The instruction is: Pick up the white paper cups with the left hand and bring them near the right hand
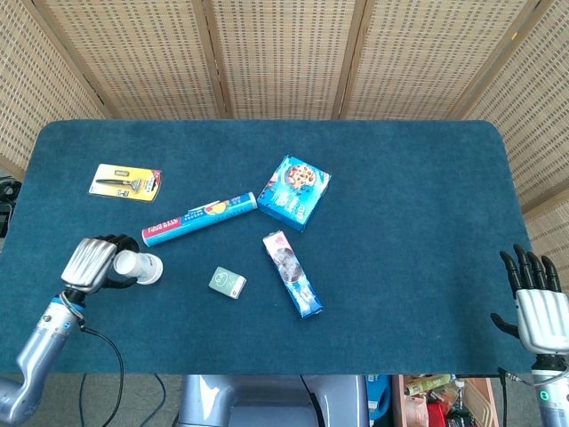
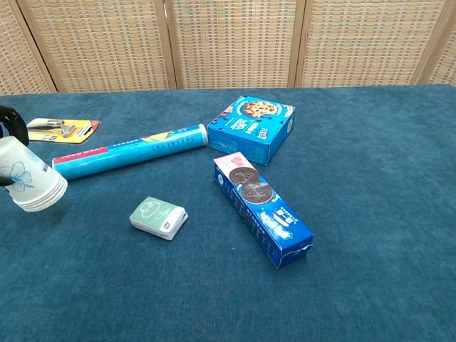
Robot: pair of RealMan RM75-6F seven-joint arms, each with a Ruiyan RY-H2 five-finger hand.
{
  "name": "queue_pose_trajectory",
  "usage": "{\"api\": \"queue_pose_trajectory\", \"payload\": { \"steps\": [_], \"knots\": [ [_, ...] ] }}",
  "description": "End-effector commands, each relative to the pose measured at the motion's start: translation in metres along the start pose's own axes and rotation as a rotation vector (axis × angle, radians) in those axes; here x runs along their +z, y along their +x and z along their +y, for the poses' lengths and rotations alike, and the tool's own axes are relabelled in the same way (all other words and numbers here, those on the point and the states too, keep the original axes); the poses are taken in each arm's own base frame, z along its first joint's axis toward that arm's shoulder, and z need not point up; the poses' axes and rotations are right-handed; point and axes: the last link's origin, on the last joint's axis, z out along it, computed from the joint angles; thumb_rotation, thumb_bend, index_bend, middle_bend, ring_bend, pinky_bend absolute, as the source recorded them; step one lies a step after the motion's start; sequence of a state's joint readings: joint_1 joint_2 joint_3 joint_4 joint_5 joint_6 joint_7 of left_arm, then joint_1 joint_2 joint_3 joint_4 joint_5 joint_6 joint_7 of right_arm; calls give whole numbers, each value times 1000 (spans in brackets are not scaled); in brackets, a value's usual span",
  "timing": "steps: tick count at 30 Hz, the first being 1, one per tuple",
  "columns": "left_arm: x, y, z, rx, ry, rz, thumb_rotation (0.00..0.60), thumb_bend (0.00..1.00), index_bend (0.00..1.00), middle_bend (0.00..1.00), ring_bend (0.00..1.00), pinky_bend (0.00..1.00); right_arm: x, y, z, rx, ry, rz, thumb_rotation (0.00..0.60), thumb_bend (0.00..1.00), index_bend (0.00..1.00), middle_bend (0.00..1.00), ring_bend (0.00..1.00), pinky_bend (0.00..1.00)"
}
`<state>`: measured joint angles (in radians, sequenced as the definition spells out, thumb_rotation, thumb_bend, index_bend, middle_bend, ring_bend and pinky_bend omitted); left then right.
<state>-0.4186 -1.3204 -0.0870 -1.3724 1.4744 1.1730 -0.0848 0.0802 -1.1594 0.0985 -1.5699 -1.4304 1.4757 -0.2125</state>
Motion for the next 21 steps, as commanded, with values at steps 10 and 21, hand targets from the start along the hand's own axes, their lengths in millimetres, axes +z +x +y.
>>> {"api": "queue_pose_trajectory", "payload": {
  "steps": [10, 21],
  "knots": [
    [57, 24, 37, -986, -75, -108, 600, 124, 481, 496, 466, 540, 24, 4, -13, 6, 139, 63, 600, 0, 0, 0, 0, 0],
    [117, -7, 114, -1228, -123, -313, 600, 125, 483, 496, 466, 540, 64, 25, -29, 35, 352, 147, 600, 0, 98, 0, 0, 0]
  ]
}}
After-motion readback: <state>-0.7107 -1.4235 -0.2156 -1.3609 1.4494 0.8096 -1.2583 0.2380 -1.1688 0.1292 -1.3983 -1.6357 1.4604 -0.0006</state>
